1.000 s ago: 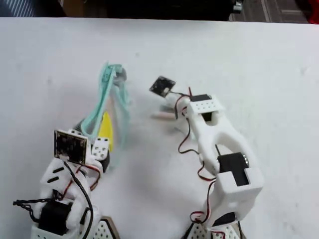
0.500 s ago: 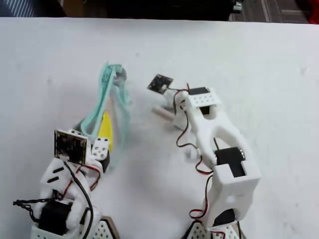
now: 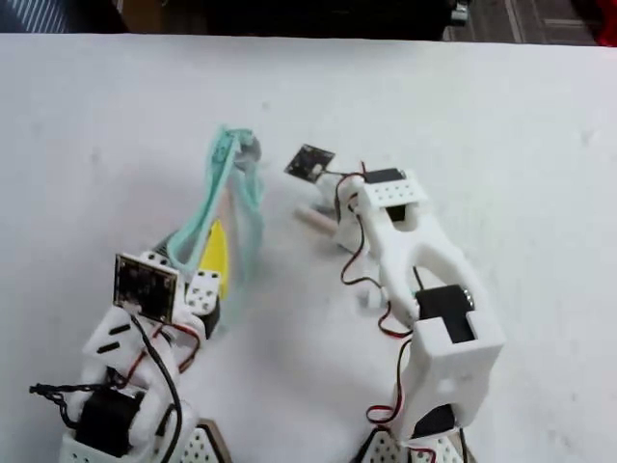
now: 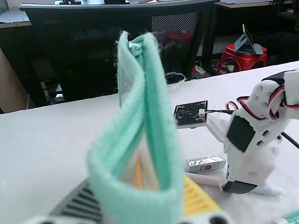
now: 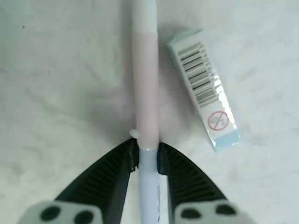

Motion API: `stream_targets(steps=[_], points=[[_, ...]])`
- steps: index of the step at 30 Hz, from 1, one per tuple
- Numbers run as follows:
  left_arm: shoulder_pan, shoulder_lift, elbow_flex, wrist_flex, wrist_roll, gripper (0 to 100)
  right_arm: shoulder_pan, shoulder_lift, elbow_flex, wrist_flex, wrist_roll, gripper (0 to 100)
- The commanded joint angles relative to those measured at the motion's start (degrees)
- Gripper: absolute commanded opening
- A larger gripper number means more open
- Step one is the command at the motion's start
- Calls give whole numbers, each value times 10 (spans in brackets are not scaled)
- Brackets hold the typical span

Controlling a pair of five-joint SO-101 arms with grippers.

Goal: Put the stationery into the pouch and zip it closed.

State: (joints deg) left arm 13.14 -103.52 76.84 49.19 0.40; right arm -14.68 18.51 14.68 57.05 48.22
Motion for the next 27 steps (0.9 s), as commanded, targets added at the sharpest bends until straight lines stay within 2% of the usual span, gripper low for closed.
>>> stream_targets(steps=[1,8,16,19,21,24,27], points=[[7,-7,-11,-9,0,23,8,-1,-4,15,-17,17],[19,-7,-10,-9,0,23,60,-146,-4,17,-20,17],[73,-7,-10,-7,0,24,68,-478,-4,106,-42,17],[99,-7,-12,6,-1,32,44,-611,-15,108,-123,16],[107,-7,-12,11,2,94,10,-682,-36,108,-172,16],[118,-7,-12,52,5,238,-71,-748,-86,109,-220,16],[129,-7,-25,67,25,240,-165,-776,-138,107,-248,16]])
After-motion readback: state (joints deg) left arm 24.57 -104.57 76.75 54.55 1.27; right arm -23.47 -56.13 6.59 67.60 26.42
